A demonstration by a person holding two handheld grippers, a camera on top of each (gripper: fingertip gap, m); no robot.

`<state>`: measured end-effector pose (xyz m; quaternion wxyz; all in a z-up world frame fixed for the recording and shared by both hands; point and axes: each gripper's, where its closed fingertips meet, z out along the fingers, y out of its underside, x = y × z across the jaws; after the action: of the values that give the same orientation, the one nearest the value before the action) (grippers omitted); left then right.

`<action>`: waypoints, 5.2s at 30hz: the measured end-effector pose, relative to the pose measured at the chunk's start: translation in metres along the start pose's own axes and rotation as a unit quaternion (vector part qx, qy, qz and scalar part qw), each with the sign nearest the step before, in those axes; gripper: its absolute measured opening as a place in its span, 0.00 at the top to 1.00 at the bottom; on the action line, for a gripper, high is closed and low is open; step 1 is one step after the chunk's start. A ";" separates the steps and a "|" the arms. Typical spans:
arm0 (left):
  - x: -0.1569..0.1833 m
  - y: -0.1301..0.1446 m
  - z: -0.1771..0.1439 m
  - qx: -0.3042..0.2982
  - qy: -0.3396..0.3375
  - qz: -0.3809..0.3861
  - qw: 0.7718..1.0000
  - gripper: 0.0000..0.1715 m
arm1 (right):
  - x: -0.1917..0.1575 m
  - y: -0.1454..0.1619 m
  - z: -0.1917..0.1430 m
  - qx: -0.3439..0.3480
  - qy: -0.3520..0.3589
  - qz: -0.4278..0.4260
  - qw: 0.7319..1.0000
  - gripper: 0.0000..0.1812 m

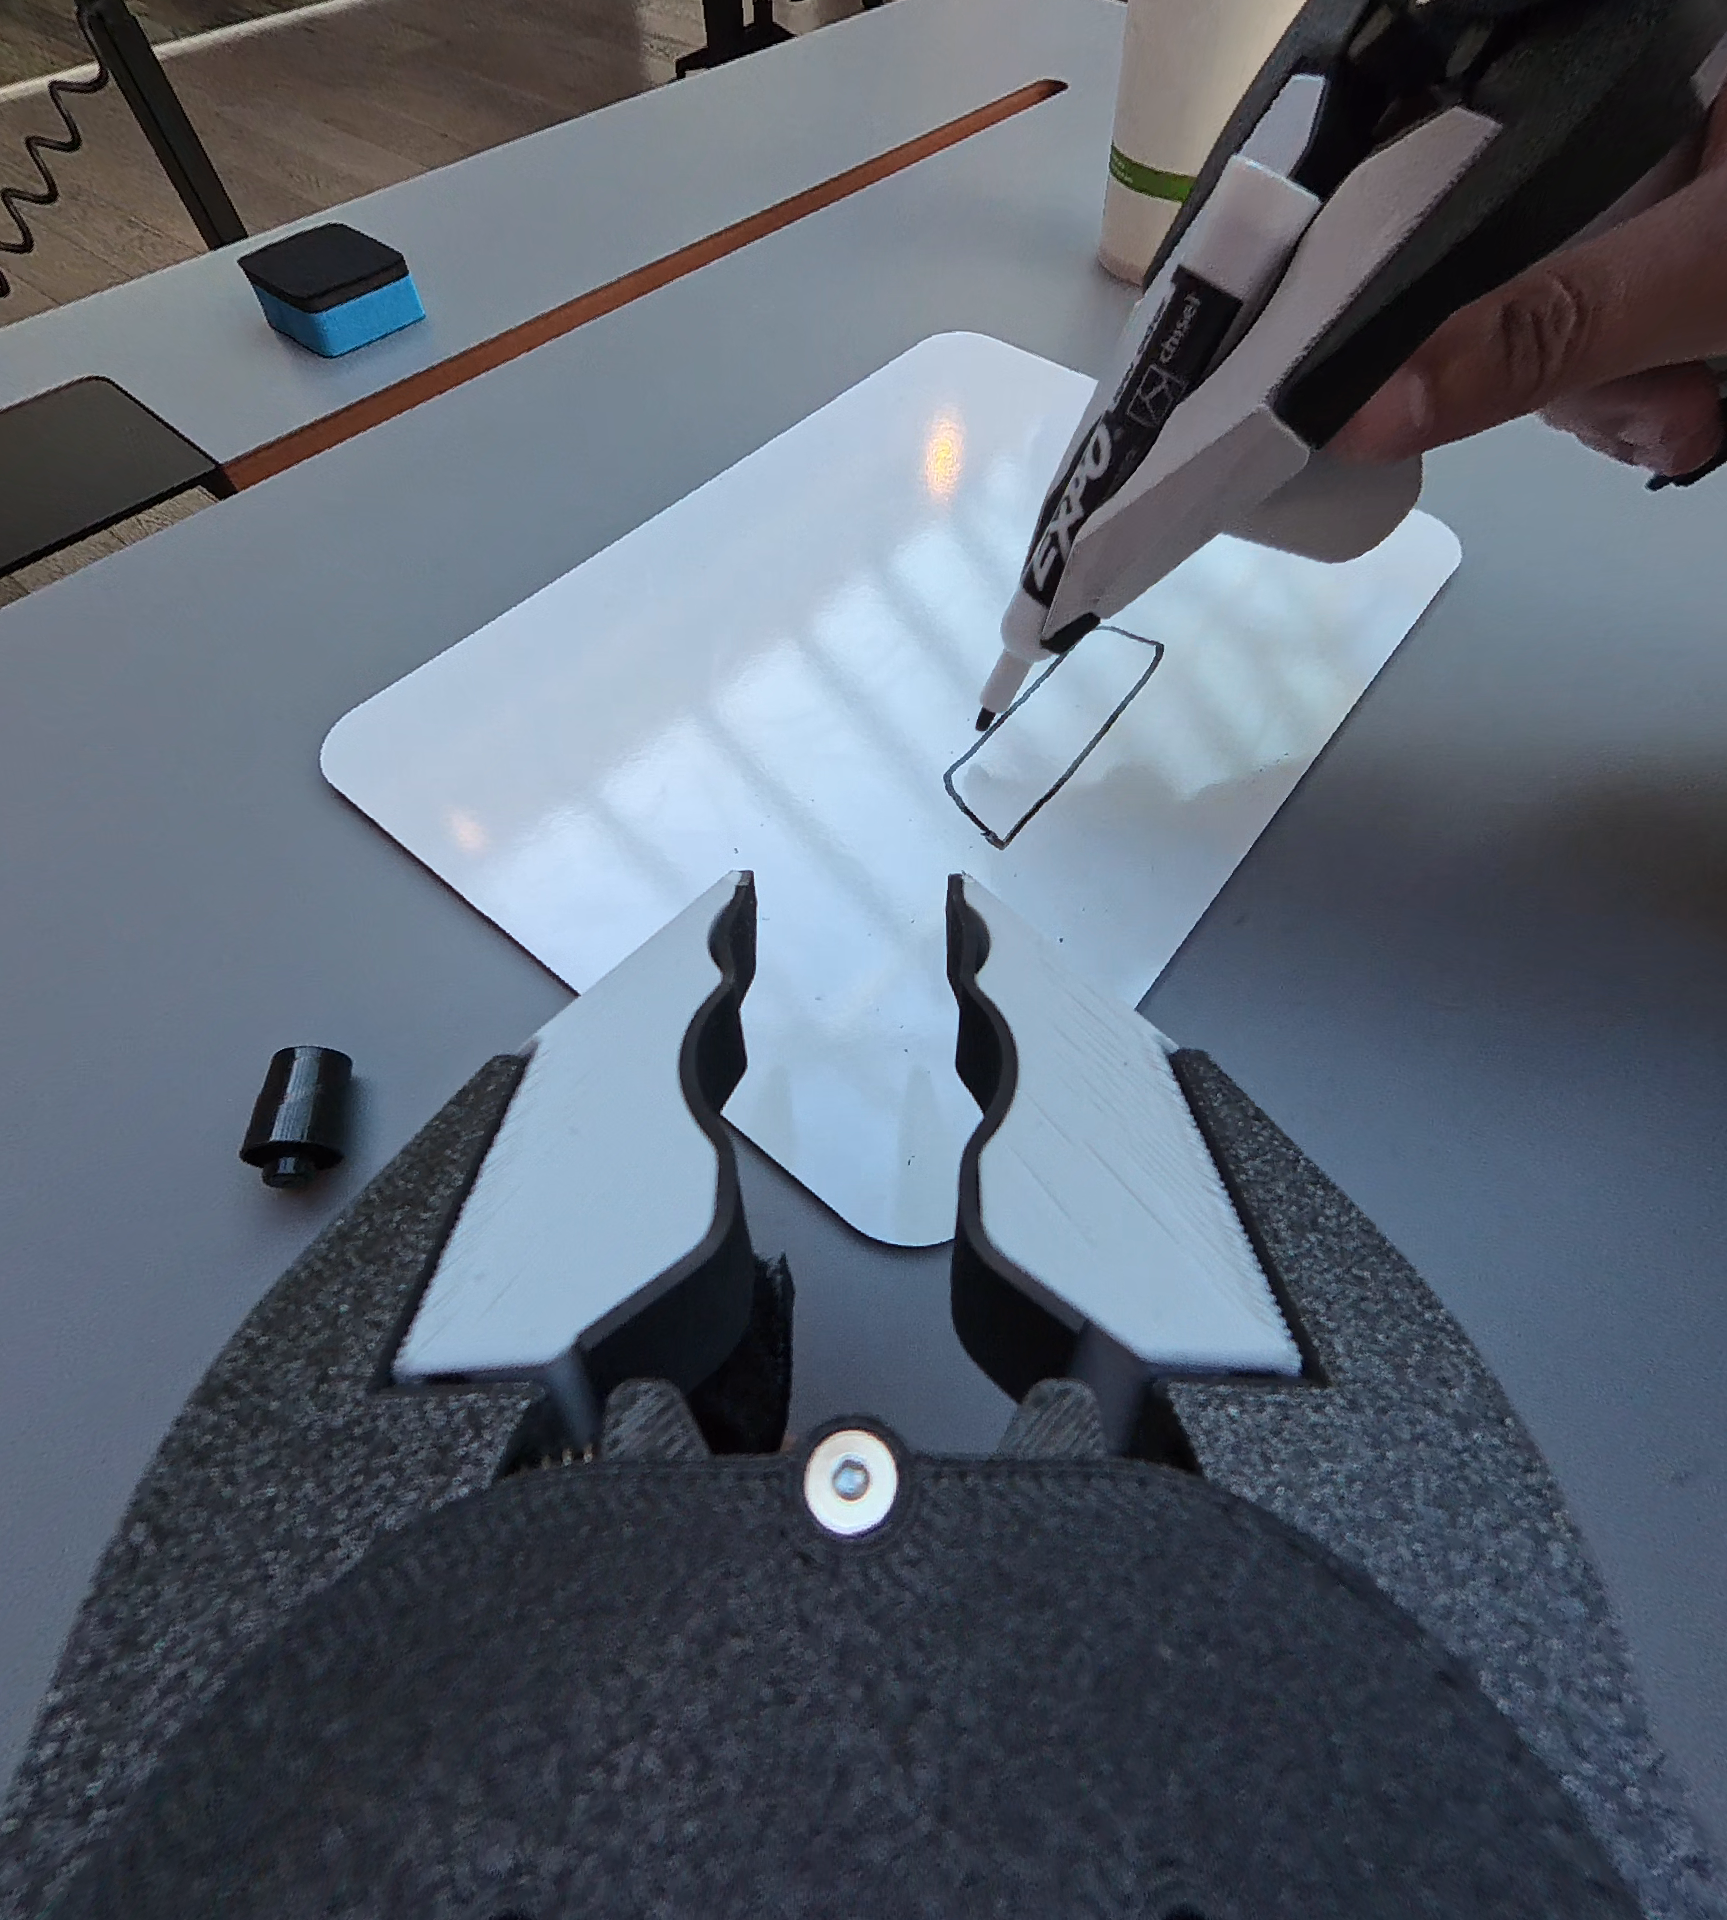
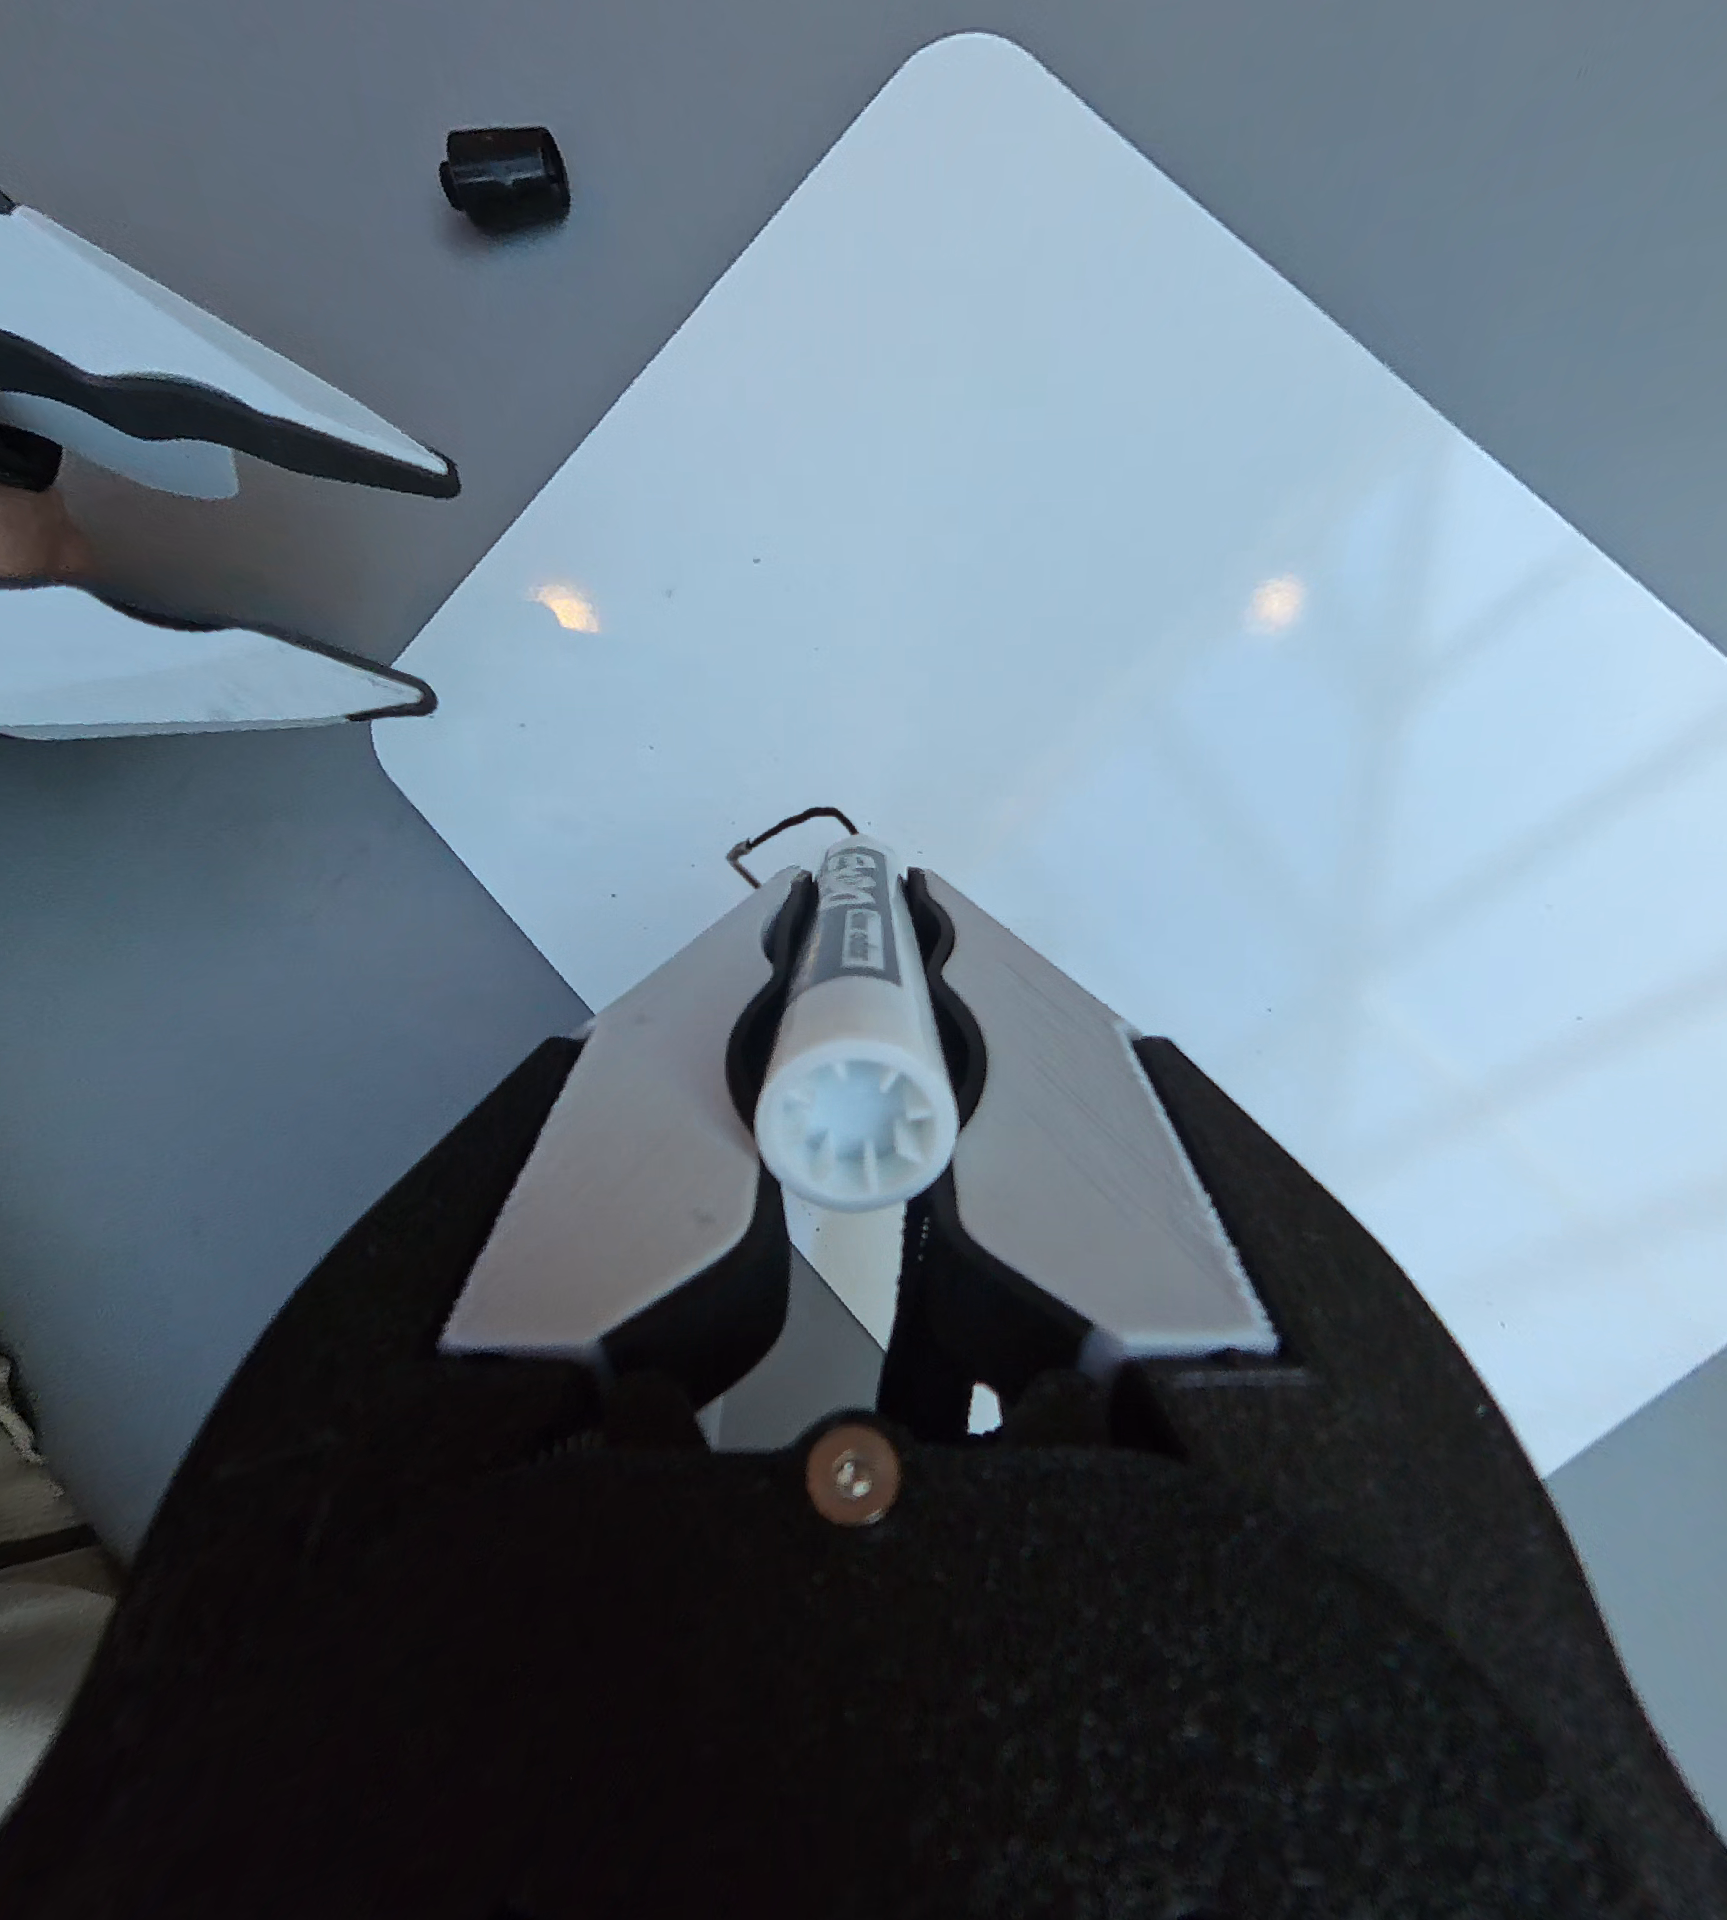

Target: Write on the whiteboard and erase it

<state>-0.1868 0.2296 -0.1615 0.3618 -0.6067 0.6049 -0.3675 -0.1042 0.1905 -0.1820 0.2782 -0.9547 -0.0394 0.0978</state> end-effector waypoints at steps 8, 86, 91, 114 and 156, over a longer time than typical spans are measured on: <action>-0.002 -0.002 -0.002 0.004 -0.004 -0.001 1.000 0.79 | -0.007 -0.004 0.011 -0.017 -0.006 -0.010 1.000 0.90; 0.000 -0.004 -0.004 0.003 -0.013 0.000 1.000 0.79 | -0.013 -0.035 0.035 -0.040 -0.016 -0.037 0.998 0.90; -0.001 -0.006 -0.004 0.006 -0.013 0.002 1.000 0.79 | -0.015 -0.030 0.033 -0.044 -0.017 -0.037 0.998 0.90; -0.001 -0.001 0.001 -0.001 -0.017 0.016 1.000 0.79 | -0.029 -0.004 0.020 -0.050 -0.017 -0.025 0.998 0.90; 0.009 0.003 0.004 0.004 -0.026 0.052 0.998 0.79 | 0.025 0.054 -0.072 0.283 0.161 -0.009 0.946 0.90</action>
<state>-0.1848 0.2204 -0.1657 0.3982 -0.5822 0.6249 -0.3346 -0.0637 0.1109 -0.1559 0.5400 -0.8396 0.0269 -0.0523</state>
